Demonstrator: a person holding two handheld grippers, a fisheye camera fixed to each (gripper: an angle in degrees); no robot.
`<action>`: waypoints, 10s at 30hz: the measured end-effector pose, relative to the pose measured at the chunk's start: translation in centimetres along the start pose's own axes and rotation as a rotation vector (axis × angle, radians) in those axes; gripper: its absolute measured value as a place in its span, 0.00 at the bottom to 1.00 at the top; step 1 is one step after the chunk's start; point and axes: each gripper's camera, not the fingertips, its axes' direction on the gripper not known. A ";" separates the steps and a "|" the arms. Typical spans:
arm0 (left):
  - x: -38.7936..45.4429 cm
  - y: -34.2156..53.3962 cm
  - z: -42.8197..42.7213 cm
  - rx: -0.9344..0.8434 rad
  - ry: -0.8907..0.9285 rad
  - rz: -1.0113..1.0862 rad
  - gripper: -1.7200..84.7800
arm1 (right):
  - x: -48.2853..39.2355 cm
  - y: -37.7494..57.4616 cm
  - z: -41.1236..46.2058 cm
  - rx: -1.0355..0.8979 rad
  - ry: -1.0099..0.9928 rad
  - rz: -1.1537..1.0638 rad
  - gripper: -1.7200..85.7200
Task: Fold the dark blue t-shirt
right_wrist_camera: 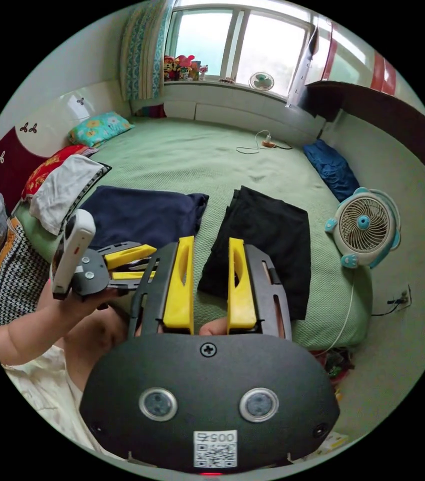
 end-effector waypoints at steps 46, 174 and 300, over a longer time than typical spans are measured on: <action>-5.5 9.6 -9.9 0.239 0.158 -0.105 0.08 | -8.5 -31.3 22.5 -0.350 -0.331 0.138 0.06; -37.6 -1.2 -21.6 -0.292 0.078 0.229 0.03 | -52.5 -21.6 8.6 -0.201 -0.359 -1.033 0.01; -25.9 5.3 -12.6 0.128 0.033 -0.394 0.12 | -30.3 -16.8 16.6 0.222 -0.226 -0.045 0.03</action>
